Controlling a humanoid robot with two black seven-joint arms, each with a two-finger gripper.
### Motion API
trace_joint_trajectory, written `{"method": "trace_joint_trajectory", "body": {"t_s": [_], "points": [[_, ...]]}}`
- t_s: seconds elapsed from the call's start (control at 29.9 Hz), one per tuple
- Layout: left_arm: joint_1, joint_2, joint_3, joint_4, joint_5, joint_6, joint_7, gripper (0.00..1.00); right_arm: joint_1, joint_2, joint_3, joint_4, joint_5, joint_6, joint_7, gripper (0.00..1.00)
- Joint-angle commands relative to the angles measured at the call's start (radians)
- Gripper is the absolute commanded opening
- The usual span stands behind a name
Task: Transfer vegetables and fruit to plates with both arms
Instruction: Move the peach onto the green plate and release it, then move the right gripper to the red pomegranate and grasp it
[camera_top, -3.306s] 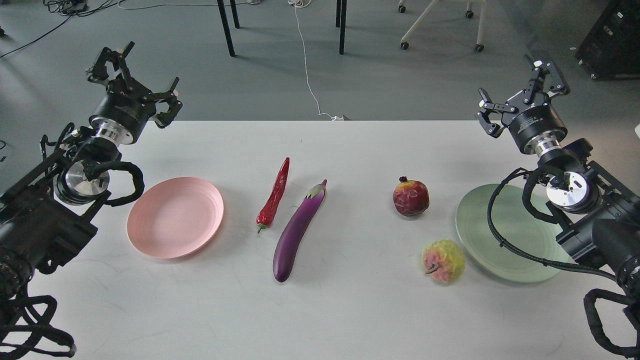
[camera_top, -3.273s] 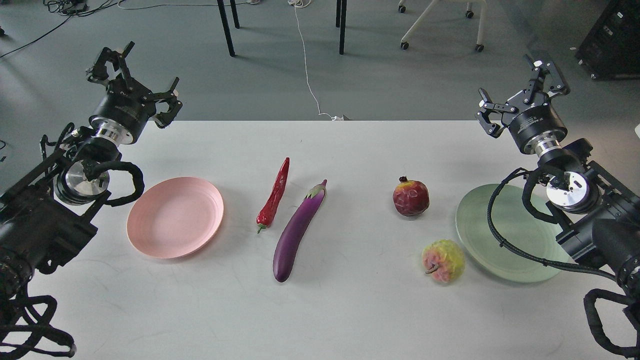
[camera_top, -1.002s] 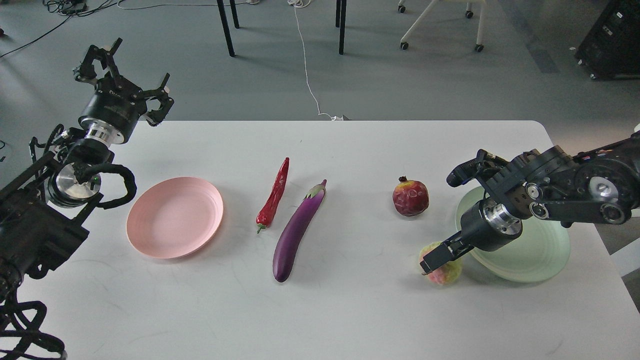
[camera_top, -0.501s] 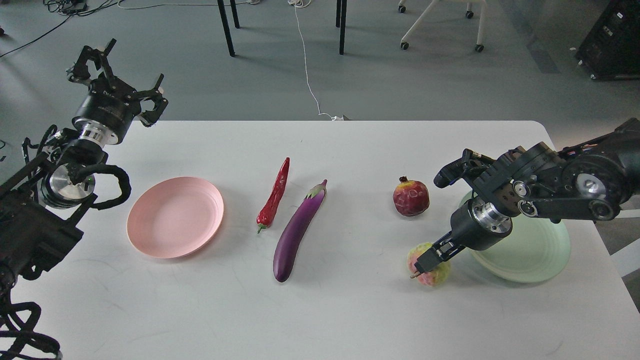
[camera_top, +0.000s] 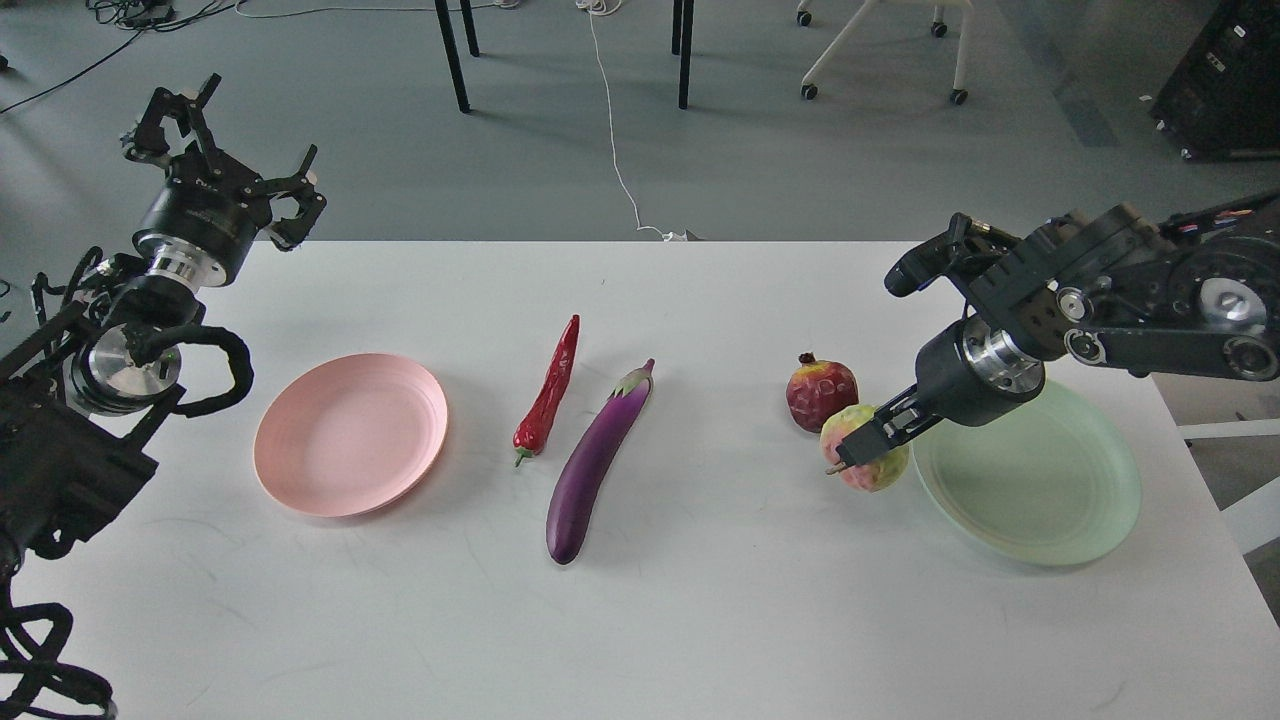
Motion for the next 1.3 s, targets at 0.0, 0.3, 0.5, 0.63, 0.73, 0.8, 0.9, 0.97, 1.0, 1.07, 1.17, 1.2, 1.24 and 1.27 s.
{"method": "trace_joint_trajectory", "body": {"t_s": [0.0,0.3,0.5,0.63,0.73,0.8,0.9,0.97,1.0,1.07,1.17,1.2,1.24,1.27], "points": [[0.000,0.002,0.001,0.000,0.000,0.000,-0.002,0.98,-0.012,-0.048,-0.041,-0.009,-0.087,-0.009,0.000,0.50],[0.002,0.002,-0.001,0.000,0.000,-0.005,-0.002,0.98,-0.085,-0.110,-0.063,-0.140,-0.237,-0.018,-0.002,0.55],[0.002,0.003,0.001,0.000,0.001,-0.006,-0.002,0.98,-0.129,-0.123,-0.063,-0.144,-0.234,-0.030,-0.003,0.56],[0.002,0.003,0.002,0.000,0.001,-0.006,0.000,0.98,-0.144,-0.146,-0.058,-0.109,-0.234,-0.032,-0.051,0.77],[0.002,0.005,0.004,0.000,0.001,-0.003,0.000,0.98,-0.144,-0.171,-0.046,-0.095,-0.233,-0.037,-0.068,0.99],[0.000,0.005,0.004,0.000,0.001,-0.003,0.000,0.98,-0.144,-0.172,-0.043,-0.097,-0.233,-0.037,-0.068,0.99],[0.002,0.005,0.004,0.000,0.001,-0.003,0.000,0.98,-0.141,-0.172,-0.014,-0.097,-0.213,-0.037,-0.071,0.99],[0.002,0.006,0.004,0.000,0.001,-0.003,0.000,0.98,-0.130,-0.171,0.035,-0.098,-0.156,-0.030,-0.071,0.99],[0.003,0.009,0.004,0.000,0.001,-0.003,0.000,0.98,-0.126,-0.163,0.057,-0.103,-0.118,-0.030,-0.071,0.99],[0.005,0.015,0.004,0.000,0.001,-0.005,0.000,0.98,-0.104,-0.150,0.098,-0.109,-0.023,-0.030,-0.071,0.99],[0.005,0.015,0.007,0.000,0.001,-0.003,0.000,0.98,-0.076,-0.059,0.105,-0.109,0.054,-0.030,-0.068,0.99],[0.005,0.015,0.007,0.000,0.001,-0.003,0.000,0.98,-0.076,-0.026,0.105,-0.111,0.057,-0.032,-0.063,0.99],[0.005,0.015,0.007,0.000,0.001,-0.003,0.000,0.98,-0.075,-0.004,0.105,-0.112,0.059,-0.033,-0.059,0.98],[0.005,0.017,0.005,0.000,0.001,-0.003,0.000,0.98,-0.076,0.018,0.105,-0.123,0.062,-0.038,-0.056,0.98]]}}
